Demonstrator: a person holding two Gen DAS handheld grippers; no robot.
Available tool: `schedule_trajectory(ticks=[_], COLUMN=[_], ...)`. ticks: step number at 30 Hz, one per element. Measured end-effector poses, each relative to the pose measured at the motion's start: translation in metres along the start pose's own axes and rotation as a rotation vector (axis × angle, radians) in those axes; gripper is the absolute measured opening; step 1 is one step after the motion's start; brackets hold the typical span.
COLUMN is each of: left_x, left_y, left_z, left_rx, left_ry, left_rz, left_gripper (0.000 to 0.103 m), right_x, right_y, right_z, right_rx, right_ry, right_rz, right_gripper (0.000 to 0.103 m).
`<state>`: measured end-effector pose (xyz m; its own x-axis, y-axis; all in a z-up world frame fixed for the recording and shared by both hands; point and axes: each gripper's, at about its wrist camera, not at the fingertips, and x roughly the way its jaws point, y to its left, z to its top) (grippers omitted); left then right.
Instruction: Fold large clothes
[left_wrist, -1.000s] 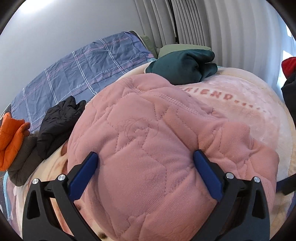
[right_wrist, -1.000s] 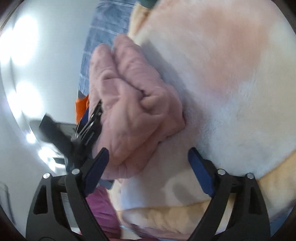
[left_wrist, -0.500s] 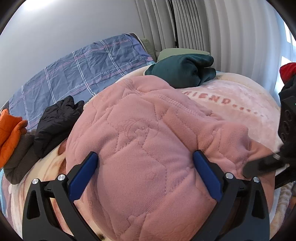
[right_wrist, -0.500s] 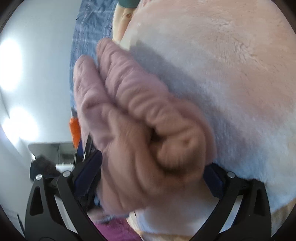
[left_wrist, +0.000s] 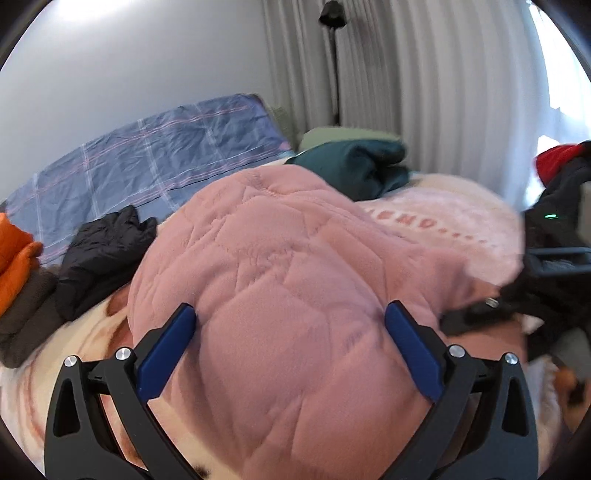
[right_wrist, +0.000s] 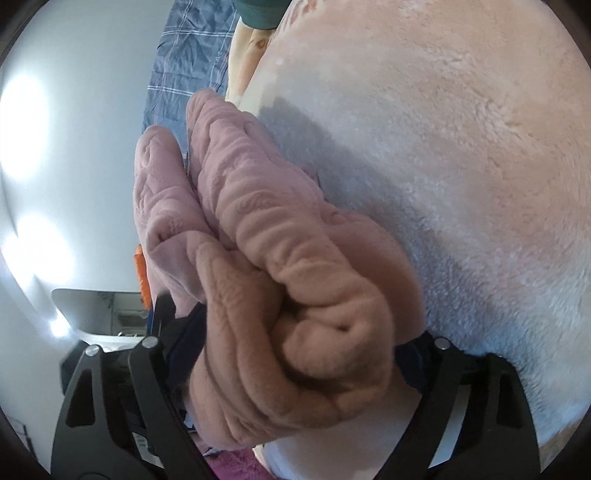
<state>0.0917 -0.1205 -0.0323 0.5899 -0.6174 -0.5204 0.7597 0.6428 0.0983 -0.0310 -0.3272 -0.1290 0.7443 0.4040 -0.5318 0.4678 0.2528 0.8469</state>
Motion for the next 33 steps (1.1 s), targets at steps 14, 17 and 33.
schedule_trajectory(ticks=[14,17,33], left_x=[0.01,0.021,0.106], left_y=[0.093,0.109,0.154], left_z=[-0.032,-0.038,-0.052], left_rx=[-0.596,-0.699,-0.987], left_ry=[0.047,0.07,0.175], left_rz=[-0.224,-0.263,-0.546], left_gripper=[0.102,0.102,0.102], right_x=[-0.001,-0.002,0.006], right_y=[-0.003,-0.004,0.004], right_z=[-0.008,-0.008,-0.012], right_rx=[-0.061,-0.067,-0.063], right_ry=[-0.027,-0.029,-0.027], right_rz=[0.001,-0.001,-0.029], right_gripper=[0.088,0.089,0.101])
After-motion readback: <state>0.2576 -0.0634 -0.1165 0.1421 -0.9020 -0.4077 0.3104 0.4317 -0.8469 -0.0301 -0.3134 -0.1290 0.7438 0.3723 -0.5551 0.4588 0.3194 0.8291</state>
